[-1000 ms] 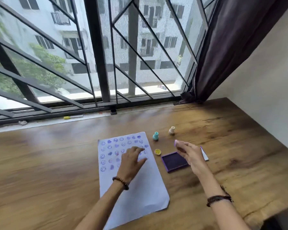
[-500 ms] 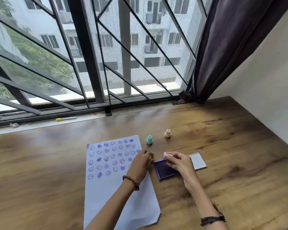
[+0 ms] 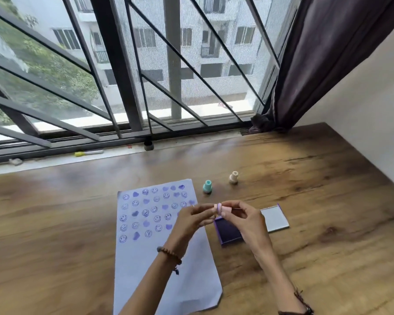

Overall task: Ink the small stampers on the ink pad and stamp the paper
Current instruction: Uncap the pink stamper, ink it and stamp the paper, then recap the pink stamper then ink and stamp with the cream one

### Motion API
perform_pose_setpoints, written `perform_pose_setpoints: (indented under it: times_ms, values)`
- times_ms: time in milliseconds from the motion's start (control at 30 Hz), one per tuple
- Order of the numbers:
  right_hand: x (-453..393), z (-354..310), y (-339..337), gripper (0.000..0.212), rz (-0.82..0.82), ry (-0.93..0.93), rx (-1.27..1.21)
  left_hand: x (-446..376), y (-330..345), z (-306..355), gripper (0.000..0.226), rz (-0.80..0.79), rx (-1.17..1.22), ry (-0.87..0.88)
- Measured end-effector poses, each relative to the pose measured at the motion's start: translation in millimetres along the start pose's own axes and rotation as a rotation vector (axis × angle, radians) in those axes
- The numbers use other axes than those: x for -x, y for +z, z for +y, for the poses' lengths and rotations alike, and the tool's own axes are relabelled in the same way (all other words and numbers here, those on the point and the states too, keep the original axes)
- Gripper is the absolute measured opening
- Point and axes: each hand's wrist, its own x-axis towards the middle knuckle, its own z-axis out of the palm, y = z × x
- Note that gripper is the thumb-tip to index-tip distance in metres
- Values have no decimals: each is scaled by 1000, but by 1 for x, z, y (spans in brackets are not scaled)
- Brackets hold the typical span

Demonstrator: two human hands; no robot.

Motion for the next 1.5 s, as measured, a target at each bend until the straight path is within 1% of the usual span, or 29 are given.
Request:
perform_pose_setpoints:
  times_ms: [167, 300, 367, 500, 567, 667, 700, 733, 833, 900, 1033, 1100, 1133, 1233, 1367, 1433, 1500]
  values:
    - [1, -8, 1, 21, -49, -66, 63, 2, -5, 3, 14, 17, 92, -23]
    - [1, -11, 1, 22, -72, -105, 100, 5, -4, 4, 12, -20, 117, -16]
    - [0, -10, -2, 19, -99, -123, 121, 5, -2, 4, 13, -33, 138, -11]
    - [-5, -12, -4, 8, -123, -110, 102, 4, -1, 6, 27, -45, 171, -7]
    - [-6, -13, -1, 10, -118, -70, 8, 2, 1, 3, 27, -39, 245, -5]
    - [-10, -6, 1, 31, -82, 43, -296, -6, 9, -4, 27, -30, 398, -29]
    - [-11, -3, -1, 33, -69, 57, -336, -9, 11, -6, 27, -39, 419, -32]
    - [-12, 1, -4, 33, -67, 53, -322, -11, 14, -8, 28, -54, 420, -26]
    - [-17, 12, -19, 24, -40, 30, -187, -21, 26, -14, 31, -72, 288, 15]
    - [-25, 18, -30, 17, 17, 47, -151, -32, 38, -14, 24, -44, 136, 49]
    - [-46, 24, -51, 18, 143, 25, -57, -62, 68, -9, 8, 110, -190, 152]
    - [-61, 27, -61, 17, 209, -21, 90, -78, 84, -6, 5, 154, -323, 197]
    - [-70, 28, -65, 16, 244, -40, 174, -86, 93, -5, 8, 170, -365, 202]
    - [-97, 30, -72, 16, 356, -60, 327, -109, 114, 0, 17, 186, -453, 168]
    - [-124, 32, -73, 15, 421, -85, 416, -127, 127, 7, 33, 71, -499, 141]
    - [-129, 32, -72, 14, 437, -95, 435, -129, 127, 8, 35, 49, -493, 134]
    - [-131, 33, -70, 13, 458, -74, 422, -126, 124, 8, 29, 44, -462, 117]
